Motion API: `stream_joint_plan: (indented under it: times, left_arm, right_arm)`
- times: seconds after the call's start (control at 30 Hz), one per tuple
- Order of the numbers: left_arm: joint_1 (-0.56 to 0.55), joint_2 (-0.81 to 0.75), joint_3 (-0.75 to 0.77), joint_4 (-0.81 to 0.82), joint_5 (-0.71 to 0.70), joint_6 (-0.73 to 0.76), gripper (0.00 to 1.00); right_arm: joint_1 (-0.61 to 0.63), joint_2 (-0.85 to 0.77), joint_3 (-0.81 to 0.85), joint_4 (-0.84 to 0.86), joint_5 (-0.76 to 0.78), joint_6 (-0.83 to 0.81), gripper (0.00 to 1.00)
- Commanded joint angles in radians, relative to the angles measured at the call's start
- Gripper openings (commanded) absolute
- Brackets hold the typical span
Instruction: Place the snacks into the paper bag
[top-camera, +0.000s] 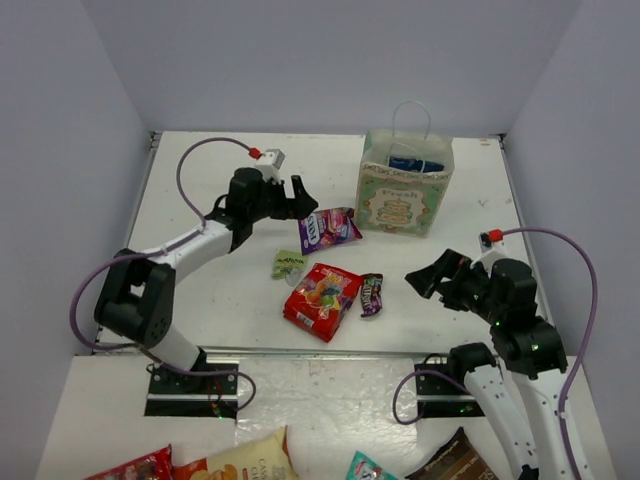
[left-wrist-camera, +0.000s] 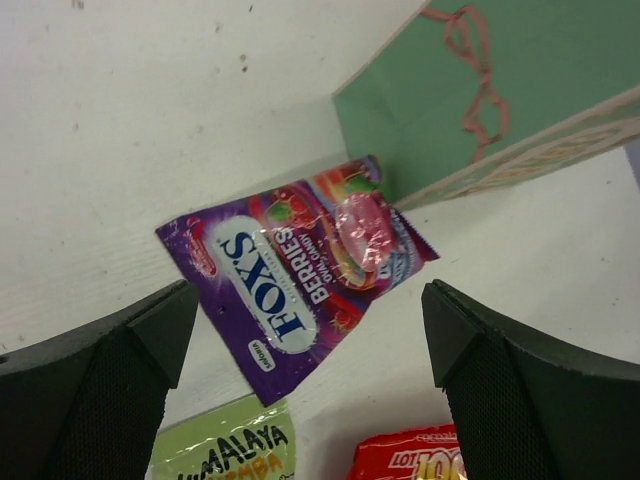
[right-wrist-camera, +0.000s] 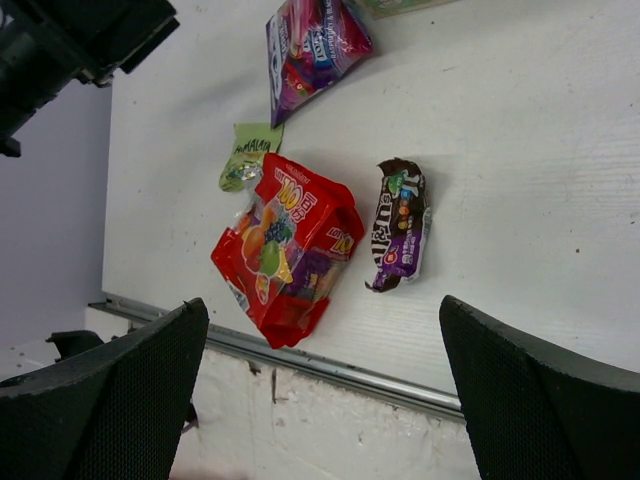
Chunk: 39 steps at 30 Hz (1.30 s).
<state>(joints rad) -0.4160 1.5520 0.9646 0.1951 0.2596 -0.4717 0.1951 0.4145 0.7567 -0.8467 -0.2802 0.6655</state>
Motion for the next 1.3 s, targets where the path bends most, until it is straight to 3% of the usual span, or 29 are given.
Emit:
stream_joint_plan:
  times: [0.0,0.17,0.43,0.73,1.13,1.23,1.27]
  left_arm:
    - [0.008,0.097,0.066,-0.072,-0.006,-0.012,1.0]
    - [0.008,0.255,0.166,-0.227,-0.049,-0.012,1.0]
    - [0.017,0.338,0.157,-0.154,-0.031,-0.033,1.0]
    - [0.052,0.479,0.131,-0.002,0.225,-0.129,1.0]
    - [0.033,0.591,0.193,-0.054,0.274,-0.104,1.0]
    - [0.028,0.606,0.206,-0.072,0.286,-0.088,0.93]
    - [0.028,0.615,0.212,-0.074,0.302,-0.084,0.84]
  right_arm:
    - [-0.003,-0.019,-0.005,0.023,-0.025,0.008,0.97]
    - [-0.003,-0.003,-0.017,0.031,-0.045,0.017,0.97]
    - [-0.003,-0.002,-0.028,0.04,-0.045,0.017,0.97]
    - [-0.003,-0.002,-0.036,0.041,-0.042,0.02,0.97]
    - [-0.003,0.015,-0.048,0.064,-0.048,0.025,0.97]
    - [-0.003,0.021,-0.048,0.067,-0.051,0.026,0.97]
    - [-0.003,0.021,-0.048,0.067,-0.05,0.026,0.97]
